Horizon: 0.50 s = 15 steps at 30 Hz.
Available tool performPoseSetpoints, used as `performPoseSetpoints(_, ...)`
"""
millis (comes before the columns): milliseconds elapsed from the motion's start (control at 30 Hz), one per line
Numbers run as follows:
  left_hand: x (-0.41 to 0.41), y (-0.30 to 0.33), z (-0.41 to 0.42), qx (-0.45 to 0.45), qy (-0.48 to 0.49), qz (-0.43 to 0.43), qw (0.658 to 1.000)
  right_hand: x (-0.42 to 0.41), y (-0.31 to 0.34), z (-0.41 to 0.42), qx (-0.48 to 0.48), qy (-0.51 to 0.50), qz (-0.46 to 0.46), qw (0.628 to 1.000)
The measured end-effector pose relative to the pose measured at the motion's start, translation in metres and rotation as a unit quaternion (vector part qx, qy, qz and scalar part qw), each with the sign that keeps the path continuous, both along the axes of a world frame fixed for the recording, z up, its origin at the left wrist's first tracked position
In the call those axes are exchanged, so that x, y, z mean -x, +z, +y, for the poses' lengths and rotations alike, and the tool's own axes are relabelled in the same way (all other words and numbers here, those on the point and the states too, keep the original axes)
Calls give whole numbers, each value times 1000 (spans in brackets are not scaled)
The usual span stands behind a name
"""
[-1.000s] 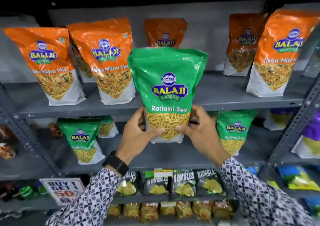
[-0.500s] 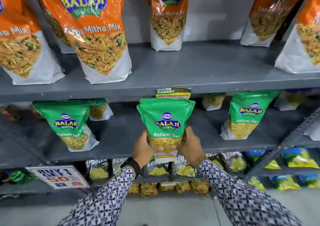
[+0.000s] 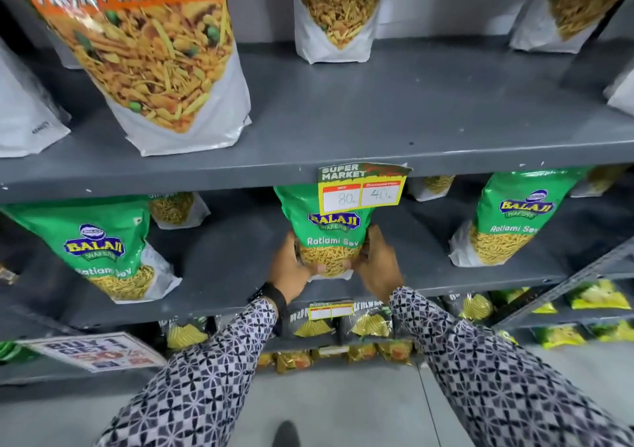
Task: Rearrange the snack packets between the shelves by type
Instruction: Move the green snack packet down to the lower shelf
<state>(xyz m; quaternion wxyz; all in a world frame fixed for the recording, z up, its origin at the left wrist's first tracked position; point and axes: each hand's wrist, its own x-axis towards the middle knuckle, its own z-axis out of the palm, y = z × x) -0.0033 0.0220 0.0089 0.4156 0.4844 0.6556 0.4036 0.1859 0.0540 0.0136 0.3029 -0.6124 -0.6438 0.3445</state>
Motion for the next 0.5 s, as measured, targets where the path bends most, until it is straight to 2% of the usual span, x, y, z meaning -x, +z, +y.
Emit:
performPoseSetpoints(167,1,7,-14,0,6,3,1000,0,15,-14,-3,-10,-3,1000)
performPoseSetpoints(300,-2,33,-44,-20,79,13,997,-8,41,-42,-46,-38,5,998)
performPoseSetpoints(433,-7,84,-85,-102,108,12,989,-17,81,-79,-61,9,102,993)
performPoseSetpoints(500,-8,119,-106,-160,117,13,980,-17,116,-100,-106,53,127,985)
